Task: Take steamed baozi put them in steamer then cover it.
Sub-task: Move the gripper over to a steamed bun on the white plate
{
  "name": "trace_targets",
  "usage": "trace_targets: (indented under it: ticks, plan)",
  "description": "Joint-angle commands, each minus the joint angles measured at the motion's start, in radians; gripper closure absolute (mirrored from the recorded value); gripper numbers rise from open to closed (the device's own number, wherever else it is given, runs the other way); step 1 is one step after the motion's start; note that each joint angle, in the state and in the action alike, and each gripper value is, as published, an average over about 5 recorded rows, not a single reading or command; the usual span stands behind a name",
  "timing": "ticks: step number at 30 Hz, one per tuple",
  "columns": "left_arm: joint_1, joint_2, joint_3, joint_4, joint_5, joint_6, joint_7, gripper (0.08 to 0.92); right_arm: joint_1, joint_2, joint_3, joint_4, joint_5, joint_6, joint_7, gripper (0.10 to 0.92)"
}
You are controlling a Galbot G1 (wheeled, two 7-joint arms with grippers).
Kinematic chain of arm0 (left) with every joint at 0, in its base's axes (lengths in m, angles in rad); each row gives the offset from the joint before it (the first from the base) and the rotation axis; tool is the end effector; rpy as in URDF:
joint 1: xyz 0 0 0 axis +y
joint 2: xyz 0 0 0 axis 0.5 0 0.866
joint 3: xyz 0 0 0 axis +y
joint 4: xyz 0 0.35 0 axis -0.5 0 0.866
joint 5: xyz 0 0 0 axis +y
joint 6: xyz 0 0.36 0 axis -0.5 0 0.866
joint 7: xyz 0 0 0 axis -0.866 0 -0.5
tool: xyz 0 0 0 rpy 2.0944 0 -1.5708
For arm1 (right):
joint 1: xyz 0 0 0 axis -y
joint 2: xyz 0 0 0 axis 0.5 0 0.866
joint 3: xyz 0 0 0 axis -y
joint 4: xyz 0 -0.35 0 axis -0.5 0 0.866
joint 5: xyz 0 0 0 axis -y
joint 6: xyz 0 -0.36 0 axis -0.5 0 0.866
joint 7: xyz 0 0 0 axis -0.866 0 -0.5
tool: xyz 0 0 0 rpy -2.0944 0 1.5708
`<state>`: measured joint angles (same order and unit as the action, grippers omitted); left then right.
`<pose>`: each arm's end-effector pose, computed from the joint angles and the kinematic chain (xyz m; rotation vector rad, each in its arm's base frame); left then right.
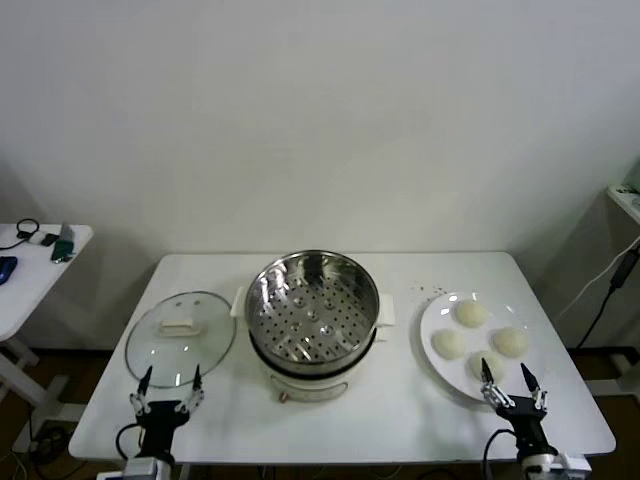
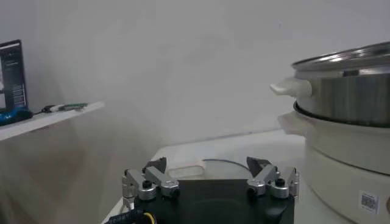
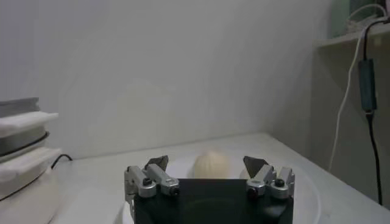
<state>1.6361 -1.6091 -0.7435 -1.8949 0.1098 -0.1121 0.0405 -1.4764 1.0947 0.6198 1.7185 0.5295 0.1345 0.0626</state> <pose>0.1447 0.0654 -0.3829 0.2219 -2.9501 -0.2653 0.2189 -0.1665 -0.3733 -0.1328 -3.0179 -0.0558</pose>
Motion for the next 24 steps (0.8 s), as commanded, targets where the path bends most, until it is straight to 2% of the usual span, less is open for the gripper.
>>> trace_targets:
  ticks: [1,6,13,19,24]
  plan:
    - [-0.003,0.009,0.008,-0.002,0.0,0.001,0.001,0.177,0.396,-0.225,-0.072,-0.12,-0.005,-0.218,0.063,0.203]
    - [-0.003,0.014,0.013,-0.009,-0.002,0.003,0.002,0.177,0.671,-0.407,-0.282,-0.275,-0.035,-0.324,-0.115,0.203]
    - [-0.002,0.021,0.016,-0.008,-0.001,0.003,0.003,0.177,1.082,-0.639,-0.81,-0.43,-0.243,-0.366,-0.571,0.203]
    - [0.002,0.022,0.018,-0.009,0.001,0.003,0.004,0.177,1.557,-0.678,-1.376,-0.534,-0.373,-0.236,-0.978,0.203]
    - [0.005,0.023,0.013,-0.009,0.0,0.001,0.003,0.177,1.909,-0.644,-1.8,-0.586,-0.407,-0.15,-1.149,0.203]
